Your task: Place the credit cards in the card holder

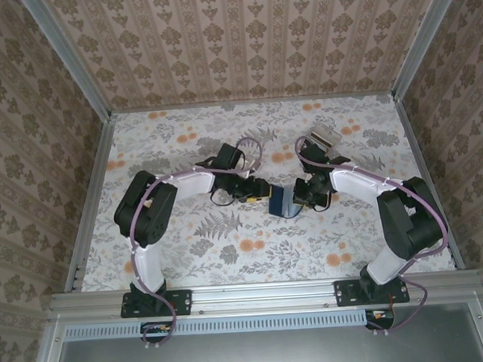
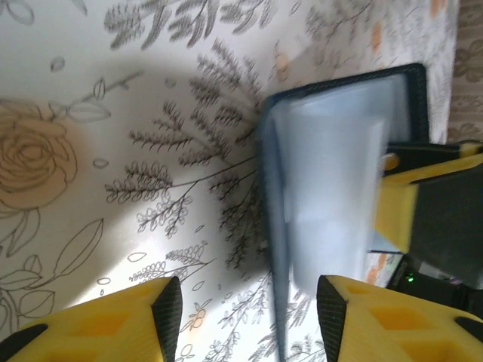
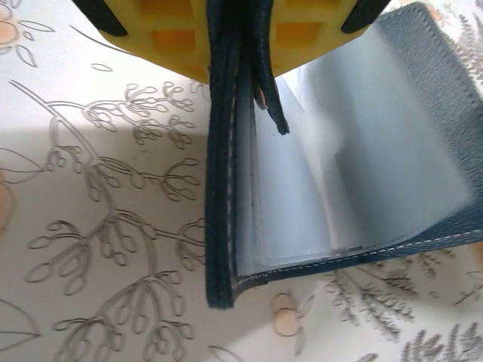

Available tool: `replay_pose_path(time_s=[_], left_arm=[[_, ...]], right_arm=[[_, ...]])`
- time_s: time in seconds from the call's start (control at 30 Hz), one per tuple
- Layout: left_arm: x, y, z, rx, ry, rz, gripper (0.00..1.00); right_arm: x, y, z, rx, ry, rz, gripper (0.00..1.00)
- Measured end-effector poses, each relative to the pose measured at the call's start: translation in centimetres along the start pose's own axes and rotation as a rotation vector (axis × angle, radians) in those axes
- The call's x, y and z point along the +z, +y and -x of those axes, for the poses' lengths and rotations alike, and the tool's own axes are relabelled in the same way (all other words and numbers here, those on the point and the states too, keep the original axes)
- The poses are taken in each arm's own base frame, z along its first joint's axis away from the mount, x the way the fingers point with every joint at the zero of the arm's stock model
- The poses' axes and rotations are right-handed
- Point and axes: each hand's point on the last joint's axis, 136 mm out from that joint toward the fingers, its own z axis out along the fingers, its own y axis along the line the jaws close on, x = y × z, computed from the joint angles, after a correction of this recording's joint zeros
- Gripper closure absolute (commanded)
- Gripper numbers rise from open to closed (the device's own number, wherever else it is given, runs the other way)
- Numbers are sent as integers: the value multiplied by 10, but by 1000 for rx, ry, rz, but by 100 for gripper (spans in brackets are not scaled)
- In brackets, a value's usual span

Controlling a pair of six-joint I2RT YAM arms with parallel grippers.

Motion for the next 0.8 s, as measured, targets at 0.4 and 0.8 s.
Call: replay_pose_path(time_s=[0.4, 0.8], left_arm=[[2, -16, 12, 32, -23, -93, 45], [13, 30, 4, 18, 24, 128, 60]], right_arm=[[3, 13, -3, -108, 28, 72, 57], [20, 4, -5, -101, 29, 85, 53]])
